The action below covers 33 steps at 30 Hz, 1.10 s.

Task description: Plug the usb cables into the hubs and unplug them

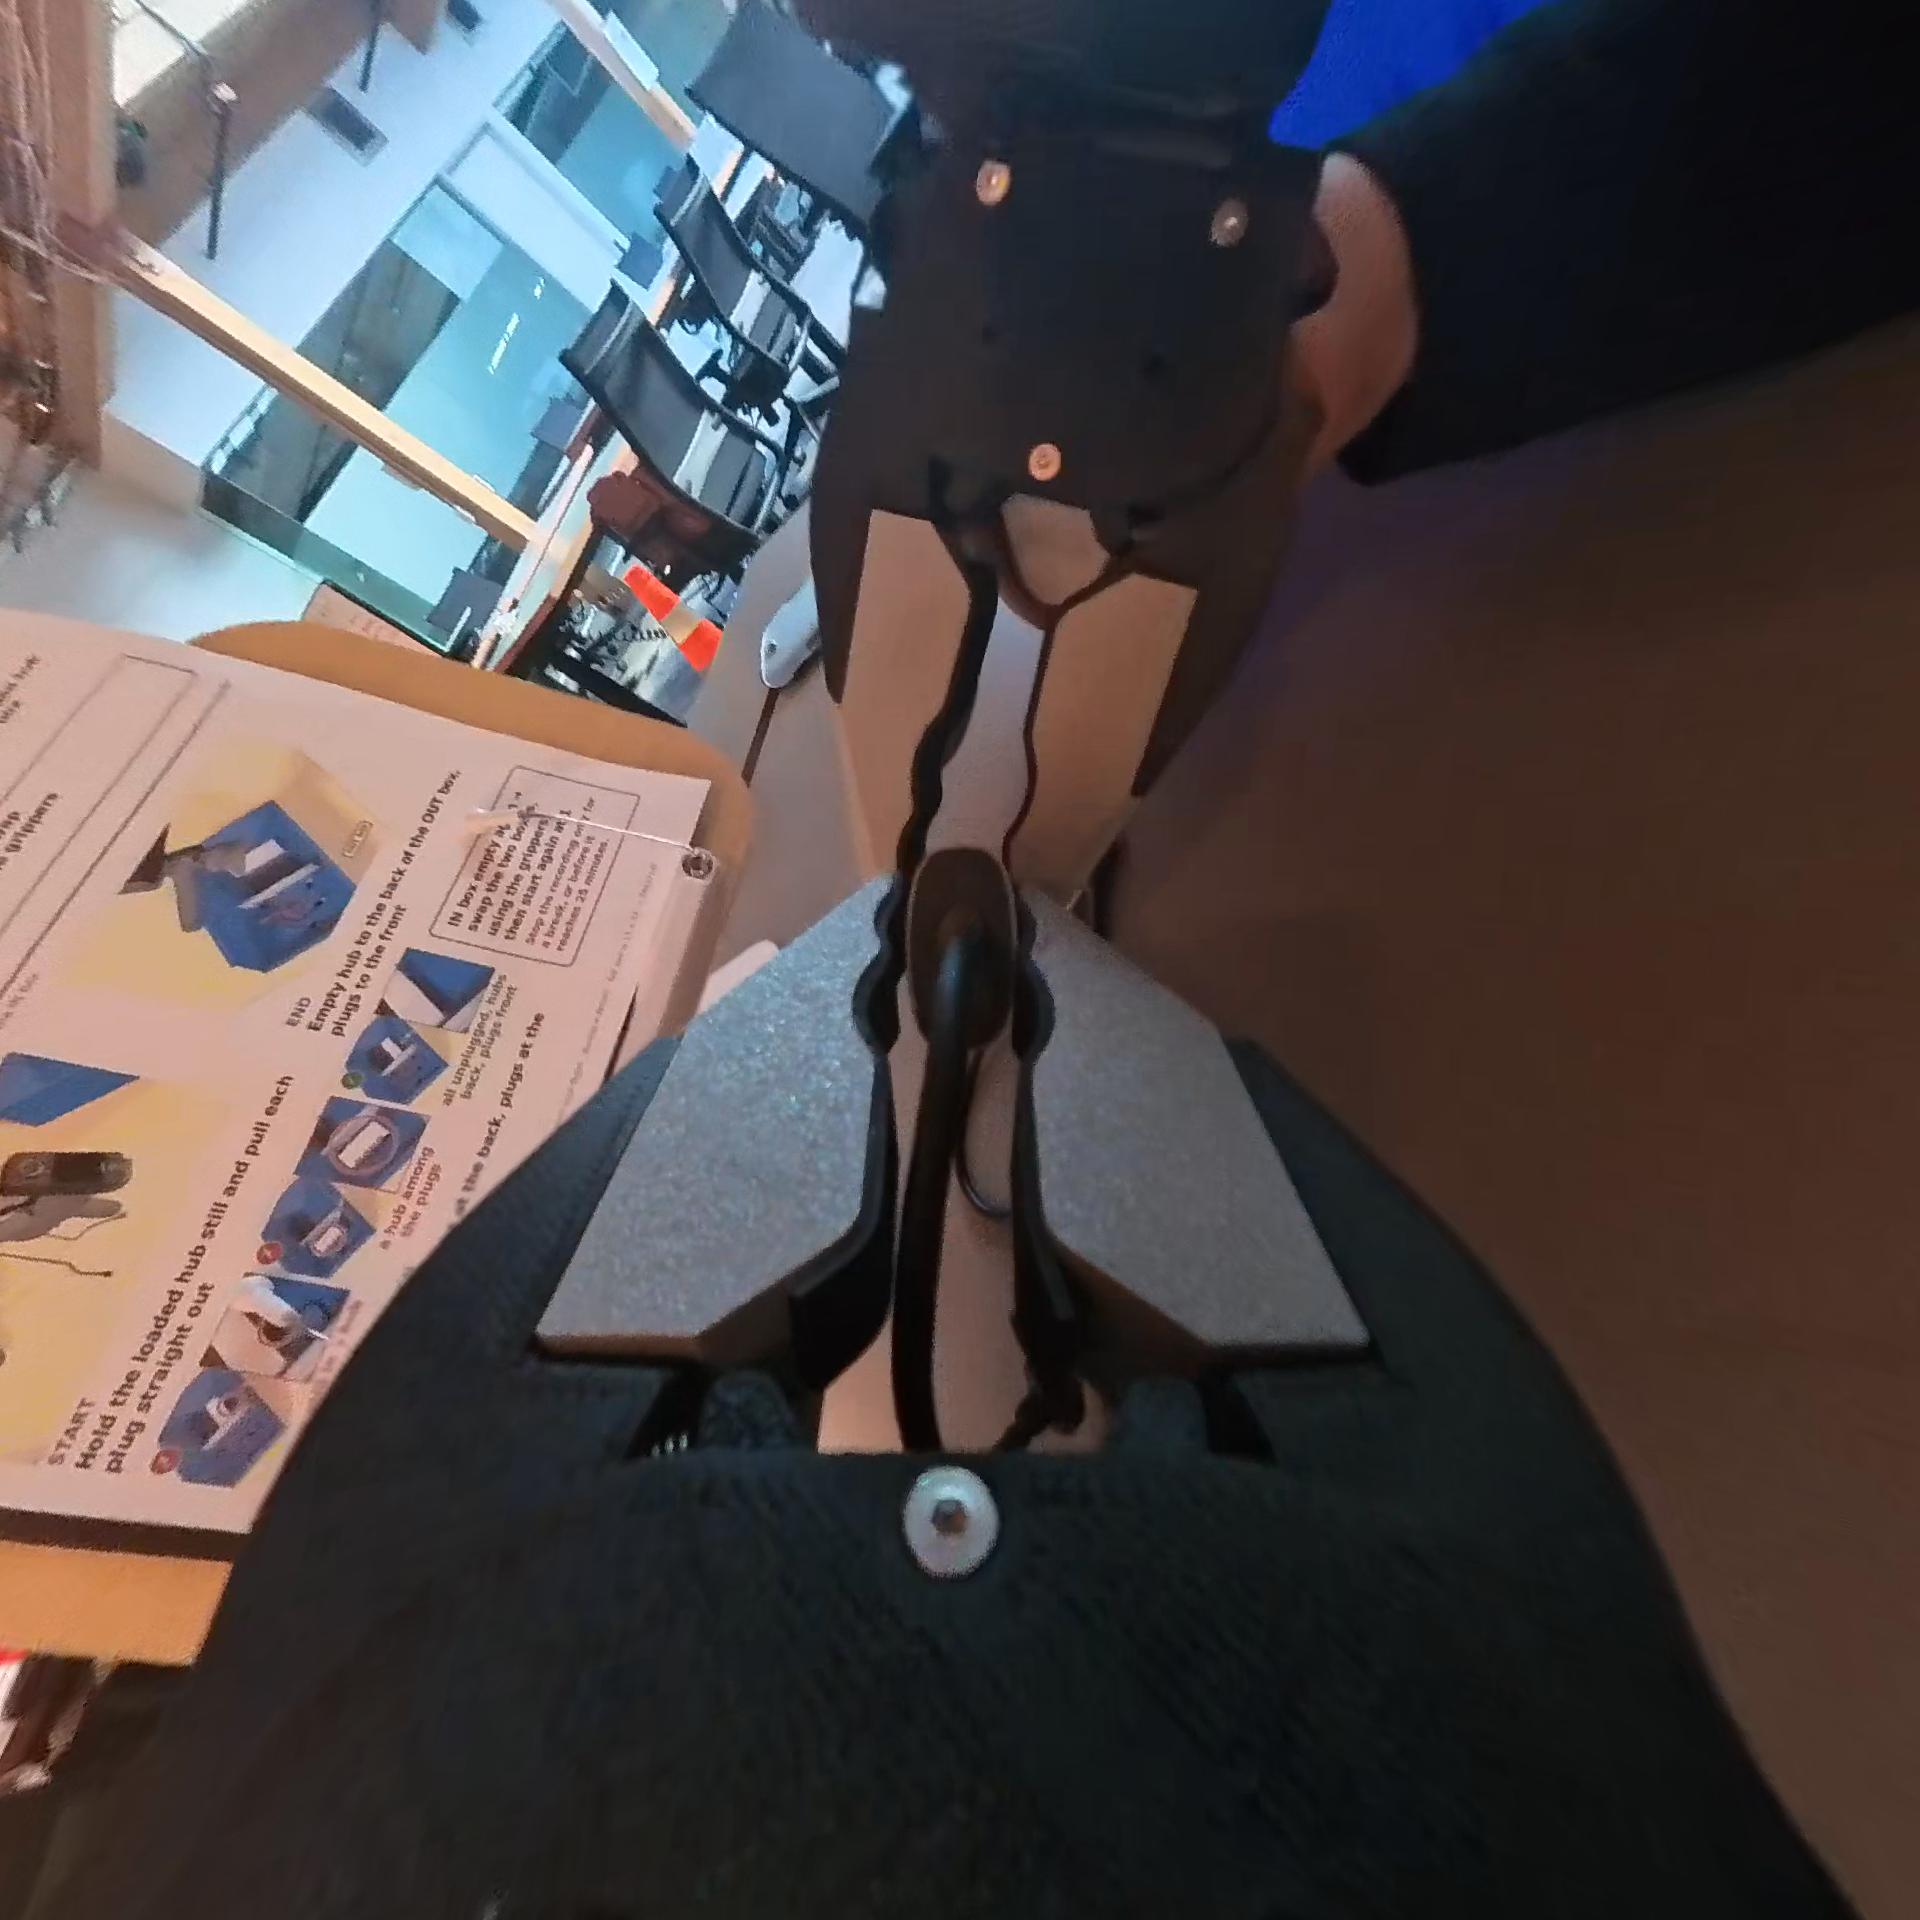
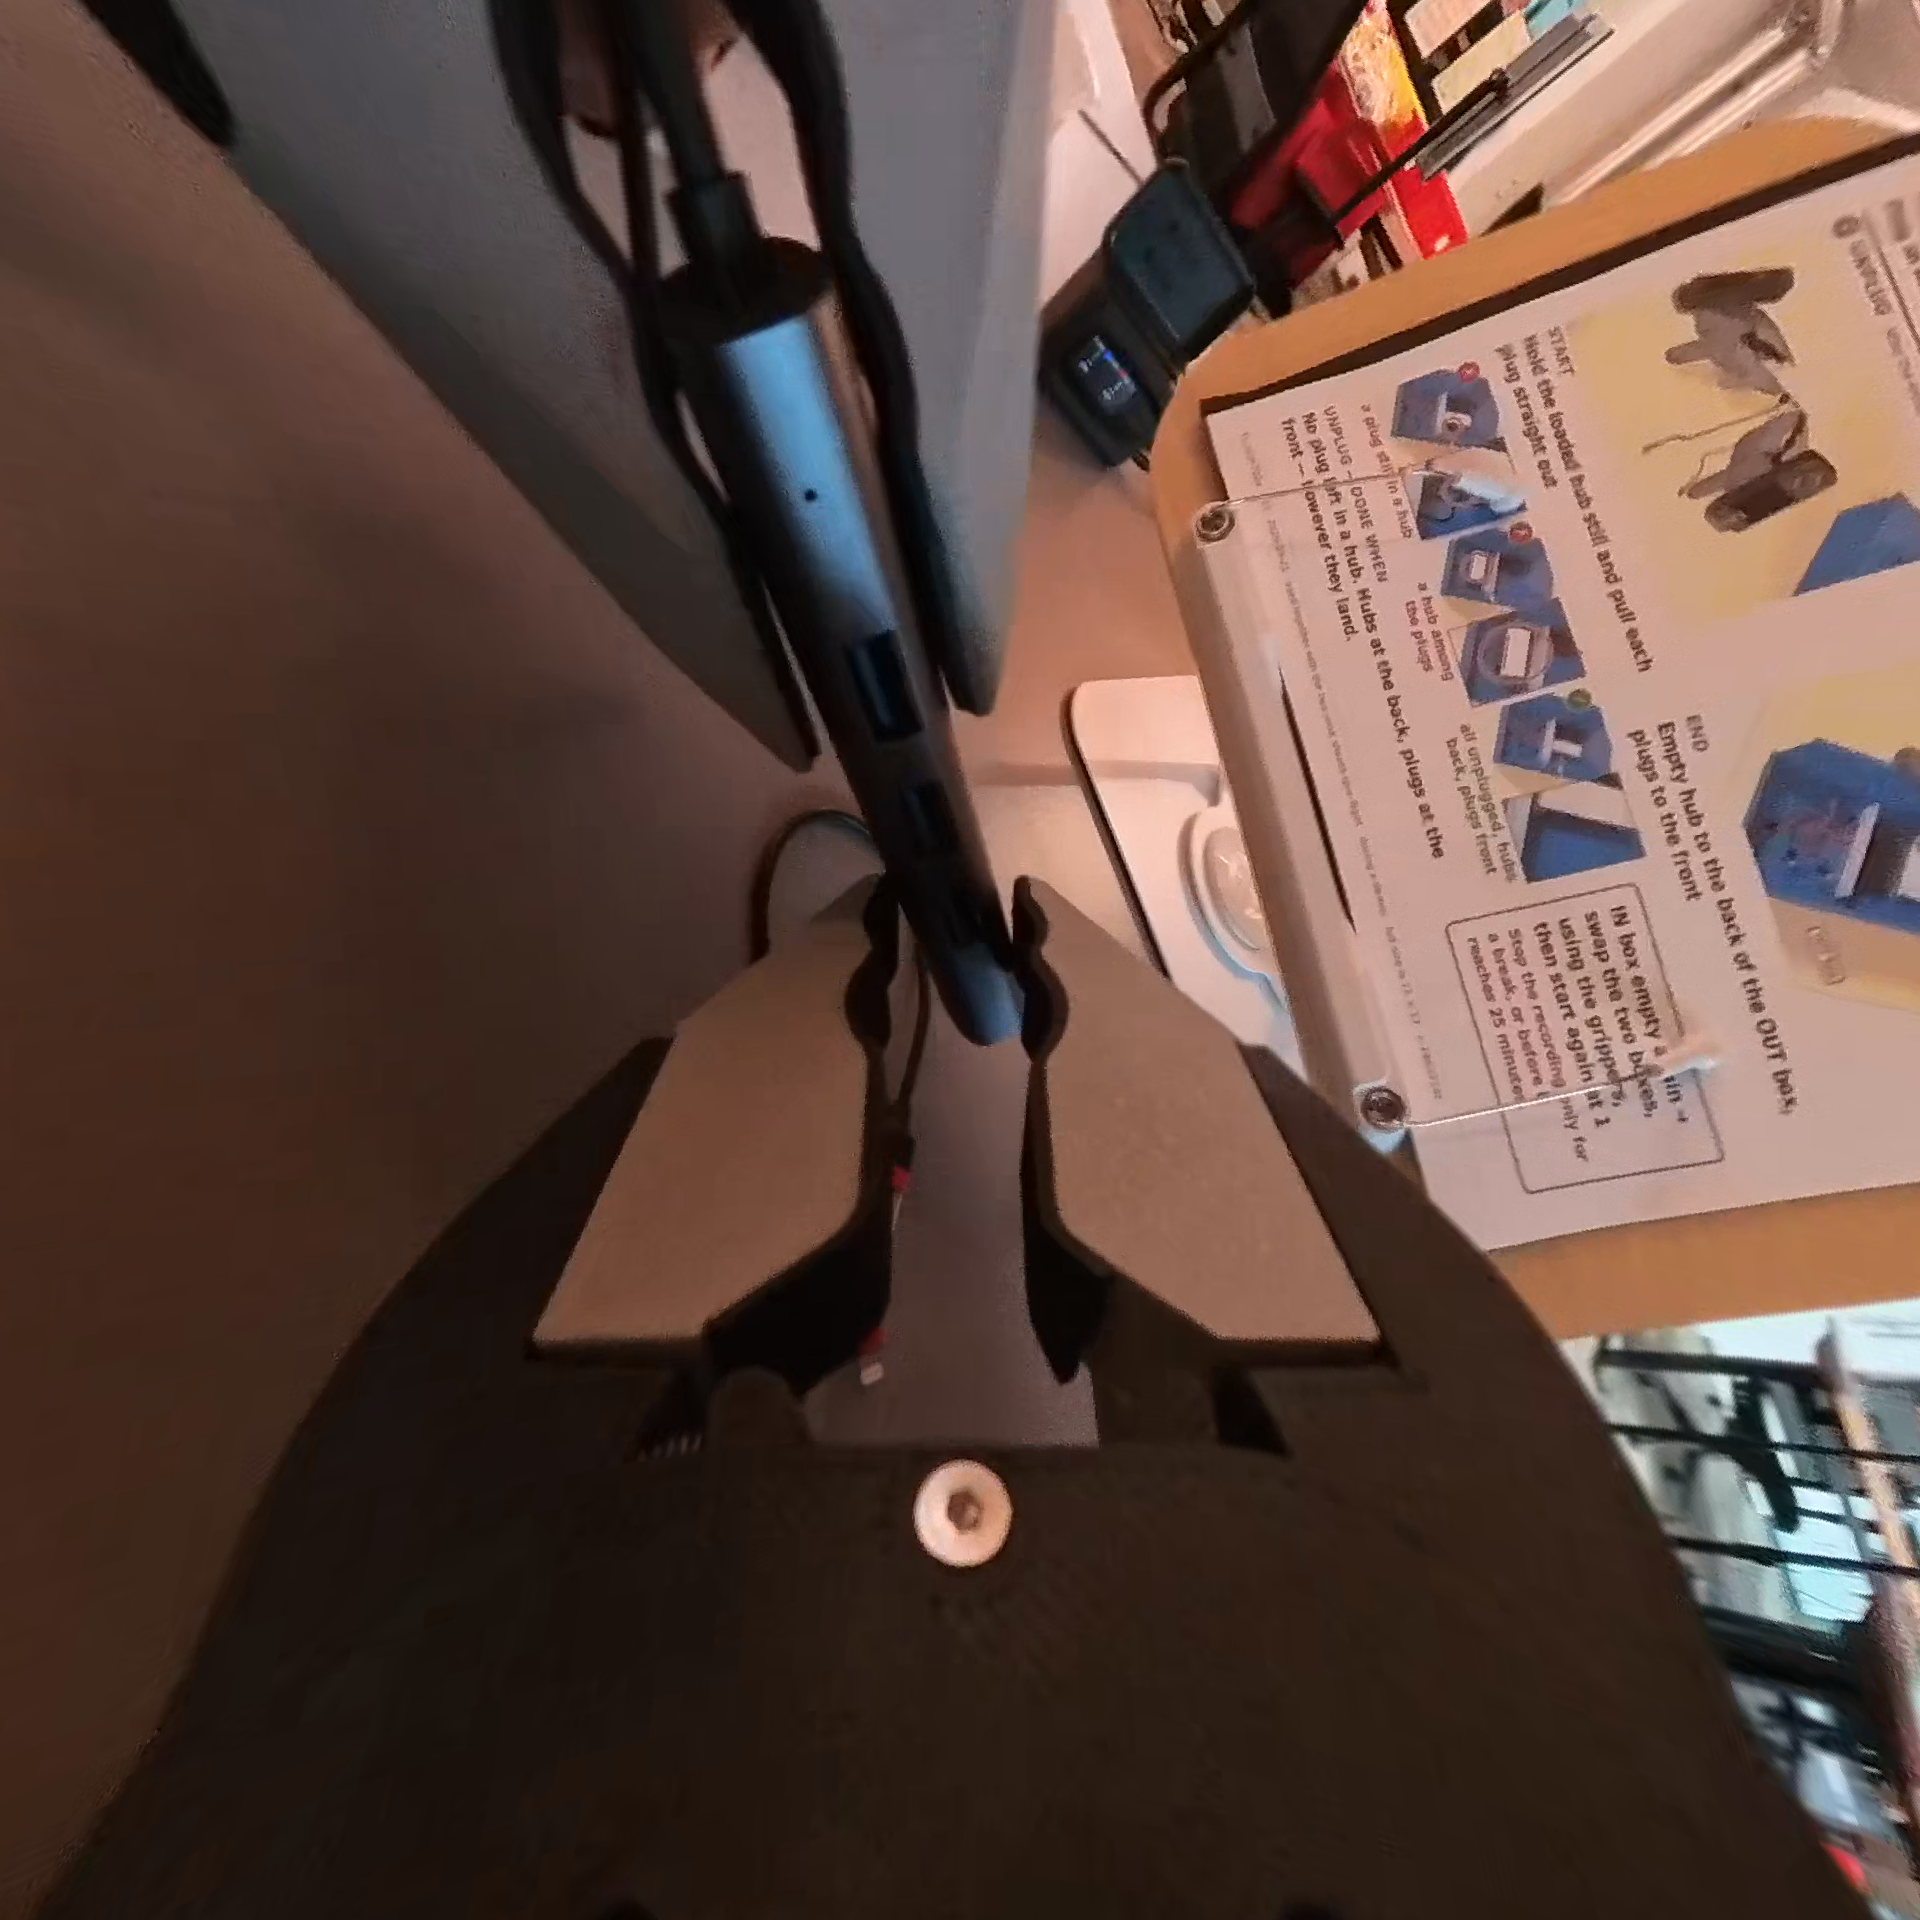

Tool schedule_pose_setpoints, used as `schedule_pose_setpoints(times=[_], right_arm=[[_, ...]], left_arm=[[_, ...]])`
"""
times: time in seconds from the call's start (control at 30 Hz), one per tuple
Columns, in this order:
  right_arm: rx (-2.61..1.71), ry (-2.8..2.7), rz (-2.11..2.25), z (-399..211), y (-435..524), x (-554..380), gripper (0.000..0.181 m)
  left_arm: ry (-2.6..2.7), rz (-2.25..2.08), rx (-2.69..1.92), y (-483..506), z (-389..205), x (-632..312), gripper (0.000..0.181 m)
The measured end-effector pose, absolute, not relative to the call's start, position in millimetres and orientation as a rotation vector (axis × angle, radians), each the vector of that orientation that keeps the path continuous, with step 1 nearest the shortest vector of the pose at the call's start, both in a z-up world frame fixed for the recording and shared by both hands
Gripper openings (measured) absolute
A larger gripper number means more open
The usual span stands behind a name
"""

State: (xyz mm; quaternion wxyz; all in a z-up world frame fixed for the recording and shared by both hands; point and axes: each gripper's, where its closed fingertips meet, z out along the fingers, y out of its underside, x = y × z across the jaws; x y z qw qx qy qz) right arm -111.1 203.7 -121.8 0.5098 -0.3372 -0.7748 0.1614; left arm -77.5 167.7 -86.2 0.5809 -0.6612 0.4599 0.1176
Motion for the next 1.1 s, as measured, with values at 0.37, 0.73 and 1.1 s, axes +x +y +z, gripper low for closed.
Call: schedule_pose_setpoints(times=[0.37,0.73,1.1], right_arm=[[-0.775,-1.865,0.365,-124.4,194.5,-115.7,0.017],[-1.355,-1.780,0.511,-146.4,263.4,-97.6,0.029],[-1.588,-1.896,0.565,-176.2,256.8,-83.7,0.028]], left_arm=[[1.114,0.457,-1.630,181.7,-108.9,-90.2,0.015],[0.996,0.784,-1.611,200.3,-107.8,-139.0,0.015],[0.993,0.814,-1.632,206.0,-120.1,-148.2,0.015]])
